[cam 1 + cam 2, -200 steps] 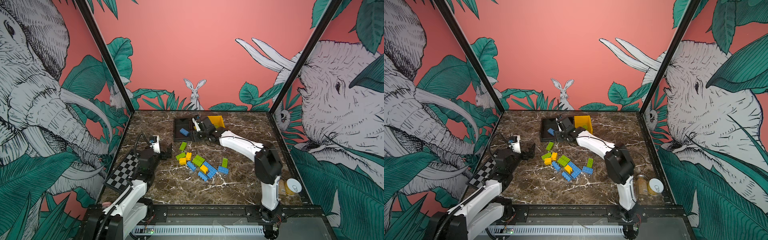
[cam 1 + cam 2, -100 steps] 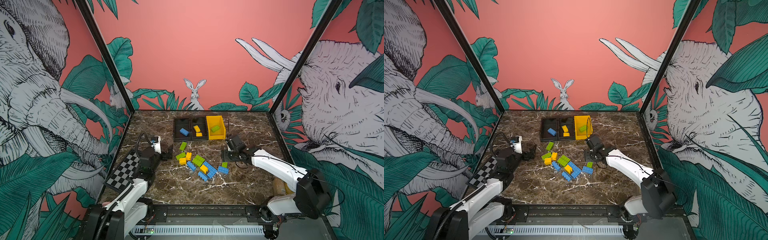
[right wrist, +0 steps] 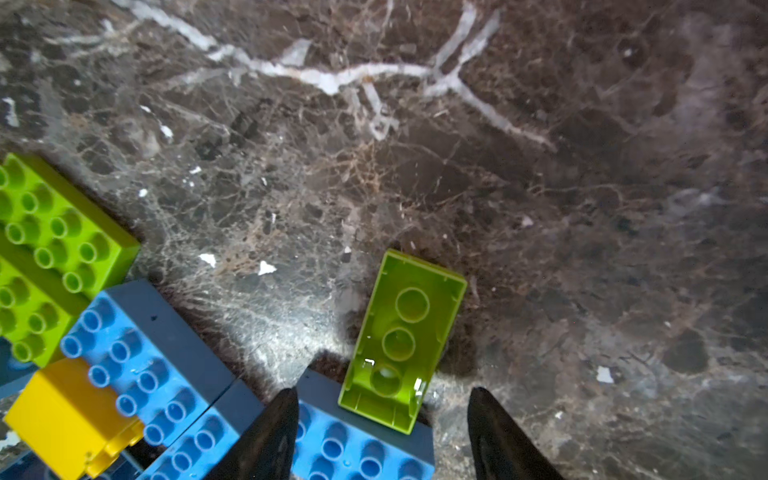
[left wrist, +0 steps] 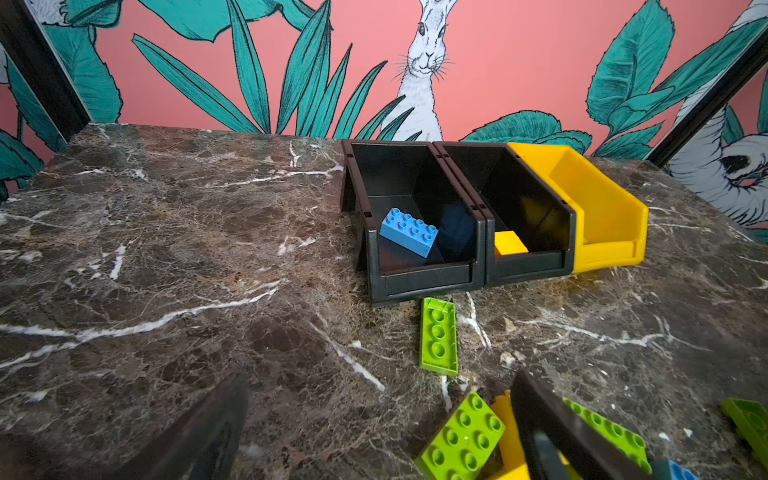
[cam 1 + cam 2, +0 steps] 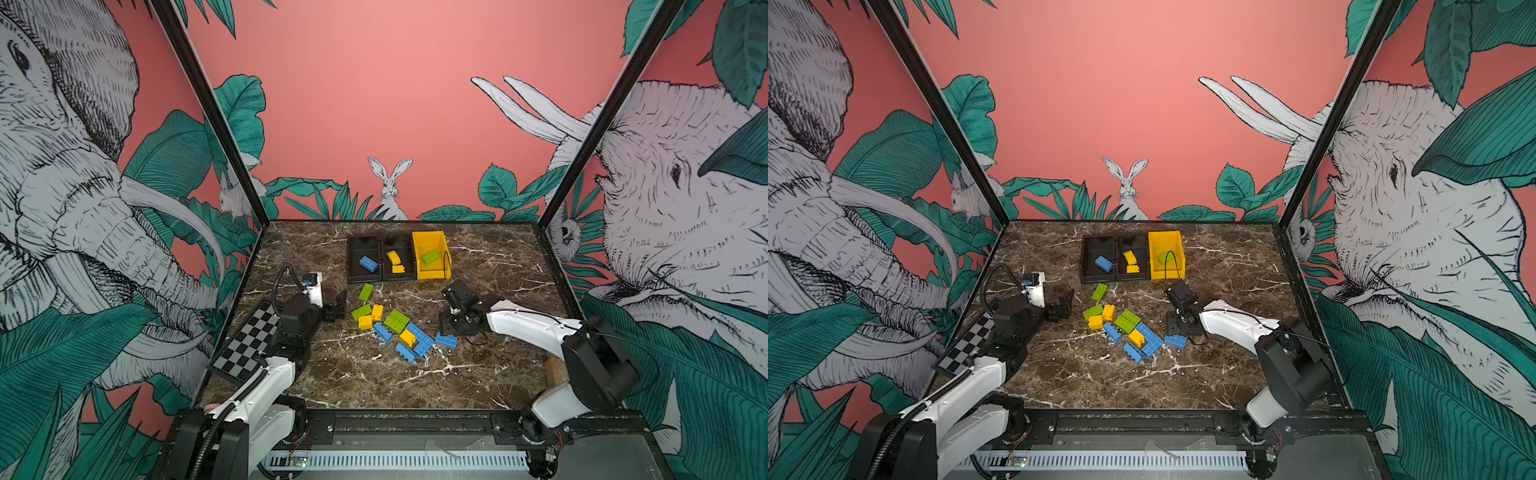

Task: Sort the legos into containers by color
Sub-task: 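Return the right gripper to the pile and grasp a lime-green brick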

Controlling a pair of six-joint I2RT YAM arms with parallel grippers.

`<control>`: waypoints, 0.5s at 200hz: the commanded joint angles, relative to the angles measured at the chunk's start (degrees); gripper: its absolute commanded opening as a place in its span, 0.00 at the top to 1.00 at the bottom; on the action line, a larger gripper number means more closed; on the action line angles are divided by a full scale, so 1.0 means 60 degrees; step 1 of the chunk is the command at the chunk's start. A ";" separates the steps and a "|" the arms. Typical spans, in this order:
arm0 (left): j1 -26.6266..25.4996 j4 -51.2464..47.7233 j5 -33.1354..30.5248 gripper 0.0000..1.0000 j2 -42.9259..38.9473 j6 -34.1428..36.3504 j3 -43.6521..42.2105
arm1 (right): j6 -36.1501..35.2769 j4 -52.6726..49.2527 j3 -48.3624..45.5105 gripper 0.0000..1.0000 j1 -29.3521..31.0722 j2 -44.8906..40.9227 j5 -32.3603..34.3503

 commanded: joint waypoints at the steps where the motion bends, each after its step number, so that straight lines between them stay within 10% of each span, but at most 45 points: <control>1: -0.0031 0.0070 -0.0041 0.01 -0.0172 0.0088 0.0174 | -0.0030 0.0058 0.0396 0.36 0.0056 0.0271 0.0145; 100: -0.0023 0.0076 -0.0050 0.01 -0.0173 0.0095 0.0188 | -0.0452 0.0266 0.0515 0.54 0.0023 0.1288 0.0814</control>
